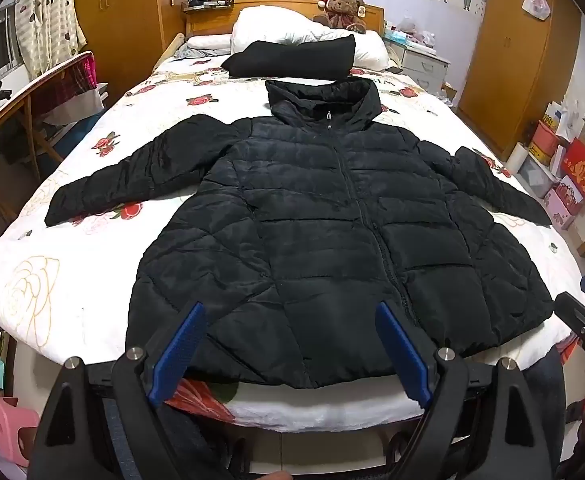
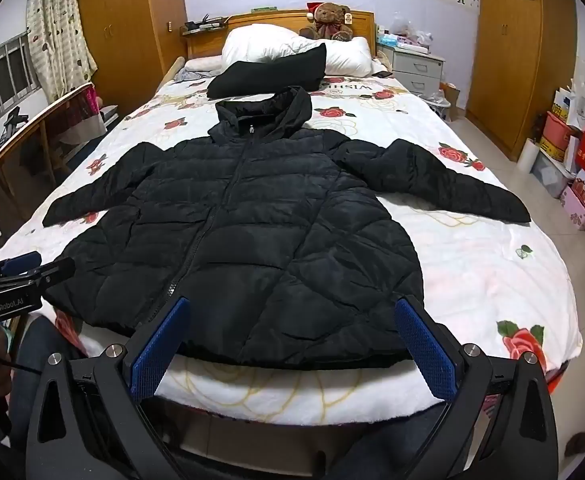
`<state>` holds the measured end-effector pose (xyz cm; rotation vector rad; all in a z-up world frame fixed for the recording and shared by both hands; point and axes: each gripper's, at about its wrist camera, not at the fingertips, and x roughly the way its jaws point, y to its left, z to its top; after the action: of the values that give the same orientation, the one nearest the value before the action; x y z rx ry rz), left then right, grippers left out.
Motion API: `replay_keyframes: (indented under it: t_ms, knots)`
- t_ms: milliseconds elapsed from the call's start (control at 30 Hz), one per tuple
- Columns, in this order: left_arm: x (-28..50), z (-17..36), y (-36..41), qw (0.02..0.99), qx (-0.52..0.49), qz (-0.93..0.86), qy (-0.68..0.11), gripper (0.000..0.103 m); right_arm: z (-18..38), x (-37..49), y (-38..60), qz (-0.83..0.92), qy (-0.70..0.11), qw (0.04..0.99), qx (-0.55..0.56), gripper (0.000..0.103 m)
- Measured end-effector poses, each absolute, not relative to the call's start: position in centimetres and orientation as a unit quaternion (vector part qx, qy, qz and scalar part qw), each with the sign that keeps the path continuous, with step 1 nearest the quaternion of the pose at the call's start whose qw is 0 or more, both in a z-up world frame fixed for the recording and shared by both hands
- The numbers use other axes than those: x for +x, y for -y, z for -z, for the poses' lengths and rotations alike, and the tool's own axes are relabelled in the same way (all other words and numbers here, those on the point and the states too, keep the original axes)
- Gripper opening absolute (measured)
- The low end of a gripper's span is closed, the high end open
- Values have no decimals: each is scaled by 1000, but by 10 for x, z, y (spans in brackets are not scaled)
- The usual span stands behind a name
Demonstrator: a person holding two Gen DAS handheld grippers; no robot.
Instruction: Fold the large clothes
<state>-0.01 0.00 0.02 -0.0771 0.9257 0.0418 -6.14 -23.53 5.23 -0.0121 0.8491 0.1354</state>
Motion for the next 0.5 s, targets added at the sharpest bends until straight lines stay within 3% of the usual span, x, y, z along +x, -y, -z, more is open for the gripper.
replay_keyframes:
  t_ms: [500]
  knots:
    - [0, 0, 1, 892, -32, -20, -450, 88, -54, -61, 234, -66, -412, 909, -6, 101]
